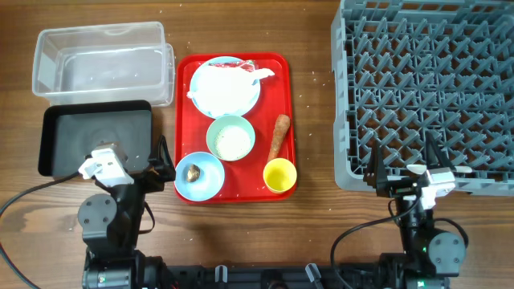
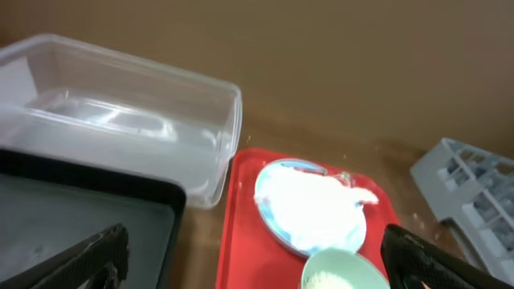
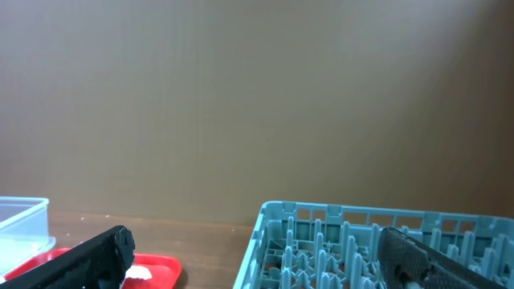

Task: Sort waste into correct bins and load items into the dishwasher rack
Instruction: 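Raise the left arm and move it over the red tray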

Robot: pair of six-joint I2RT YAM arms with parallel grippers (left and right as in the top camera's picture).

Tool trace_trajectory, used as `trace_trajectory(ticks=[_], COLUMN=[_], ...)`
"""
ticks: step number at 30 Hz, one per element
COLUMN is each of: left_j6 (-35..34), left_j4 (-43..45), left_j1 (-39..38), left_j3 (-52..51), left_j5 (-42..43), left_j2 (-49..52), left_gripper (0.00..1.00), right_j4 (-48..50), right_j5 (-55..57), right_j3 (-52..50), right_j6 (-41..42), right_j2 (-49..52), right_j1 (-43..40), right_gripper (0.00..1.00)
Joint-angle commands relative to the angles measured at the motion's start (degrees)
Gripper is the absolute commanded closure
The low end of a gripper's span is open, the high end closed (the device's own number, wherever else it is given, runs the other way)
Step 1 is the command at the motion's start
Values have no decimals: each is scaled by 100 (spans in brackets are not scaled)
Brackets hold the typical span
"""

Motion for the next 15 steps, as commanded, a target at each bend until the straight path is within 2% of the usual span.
trace_trajectory(ticks=[1,6,15], left_j6=[-50,-52,-52], left_j4=[-286,-518,-1353], left_j1=[15,15,15], left_j3=[348,623,1250], left_j5=[94,94,92], left_j2=[20,22,22], left_gripper=[0,0,0], right_j4=[-133,-249,-1523], right_j5=[-315,-658,-1016], right_j3=[492,1182,2710], right_j6=[-295,-286,-273], right_j2=[470,1333,2664], right_j1=[-17,-17,-17], right_gripper=[0,0,0])
